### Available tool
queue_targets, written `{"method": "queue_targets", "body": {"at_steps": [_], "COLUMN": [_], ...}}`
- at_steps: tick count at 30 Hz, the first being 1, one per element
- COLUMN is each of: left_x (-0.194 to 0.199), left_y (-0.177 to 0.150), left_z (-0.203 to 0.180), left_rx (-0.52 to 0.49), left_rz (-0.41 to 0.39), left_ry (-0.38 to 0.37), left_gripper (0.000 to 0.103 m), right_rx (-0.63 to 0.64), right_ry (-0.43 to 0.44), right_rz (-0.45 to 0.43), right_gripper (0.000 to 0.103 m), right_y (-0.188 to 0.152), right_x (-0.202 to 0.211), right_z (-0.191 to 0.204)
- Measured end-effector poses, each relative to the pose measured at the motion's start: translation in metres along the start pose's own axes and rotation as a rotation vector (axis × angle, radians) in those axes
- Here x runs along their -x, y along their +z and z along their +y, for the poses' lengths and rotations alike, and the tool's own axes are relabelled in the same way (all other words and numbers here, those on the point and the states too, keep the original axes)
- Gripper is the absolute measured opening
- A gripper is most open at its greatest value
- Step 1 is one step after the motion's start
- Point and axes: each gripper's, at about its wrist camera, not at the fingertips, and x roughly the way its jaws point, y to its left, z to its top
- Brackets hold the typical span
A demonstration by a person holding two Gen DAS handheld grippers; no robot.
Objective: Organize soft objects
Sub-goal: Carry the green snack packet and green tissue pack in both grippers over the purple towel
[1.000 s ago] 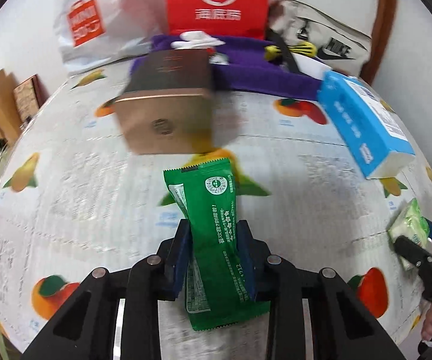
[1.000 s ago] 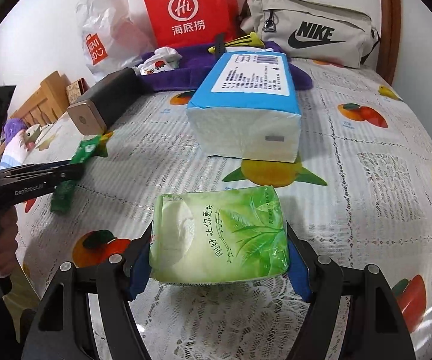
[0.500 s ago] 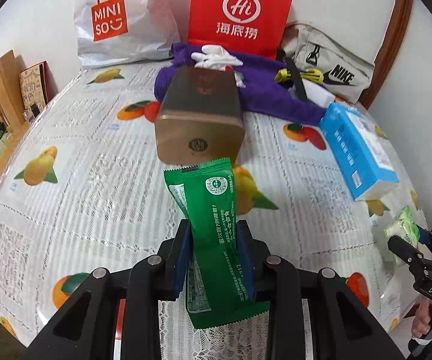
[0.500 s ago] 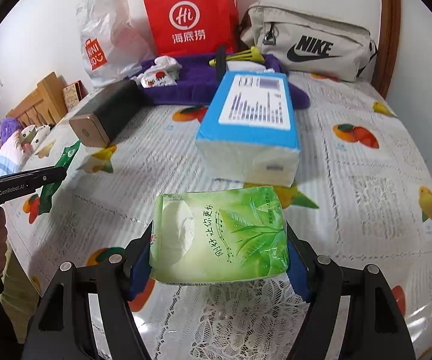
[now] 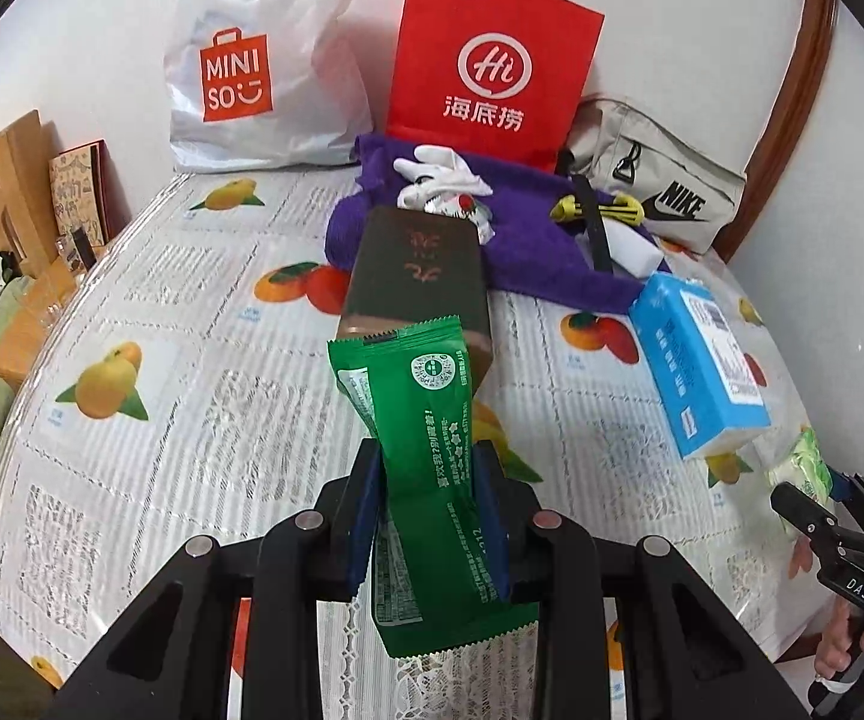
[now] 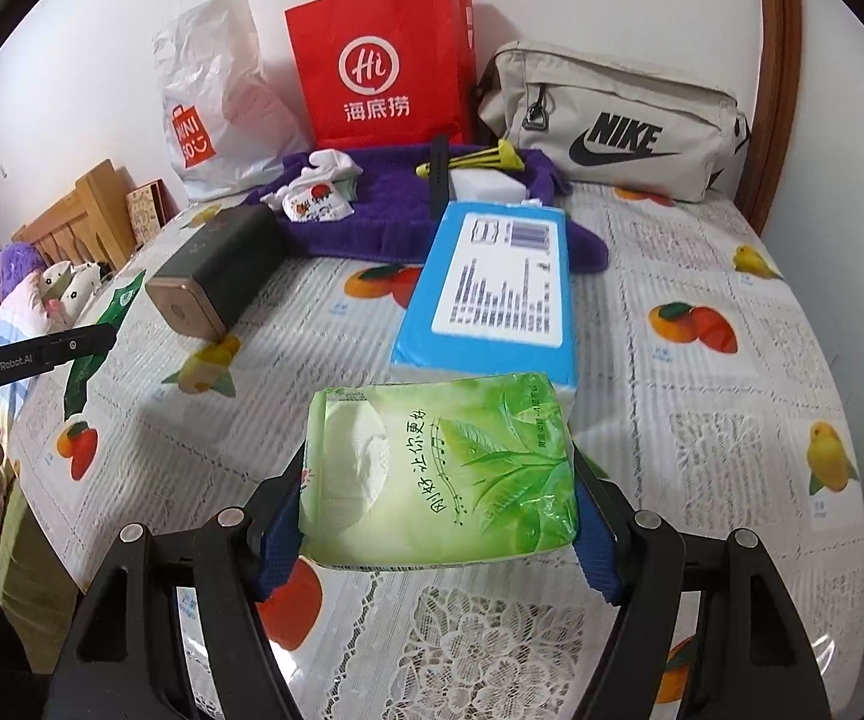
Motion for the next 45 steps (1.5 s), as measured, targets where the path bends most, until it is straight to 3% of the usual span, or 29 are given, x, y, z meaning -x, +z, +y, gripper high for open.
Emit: {"method": "queue_targets", "body": {"at_steps": [20, 45], "left_x": [0.012, -0.005], "left_y": [0.046, 0.11], "left_z": [0.0, -0.009], "left_rx": [0.023, -0.003], "left_rz": [-0.057, -0.086], "left_ry": [-0.014, -0.017], "left_gripper": [0.029, 0.029], "right_rx": [0.017, 0.025], "right_ry": [0.003, 0.045], "right_rz": [-0.064, -0.093], "right_gripper": [0.074, 0.074], "right_y": [0.052, 0.123], "right_x": [0.013, -0.02], "right_z": [0.001, 0.007]}}
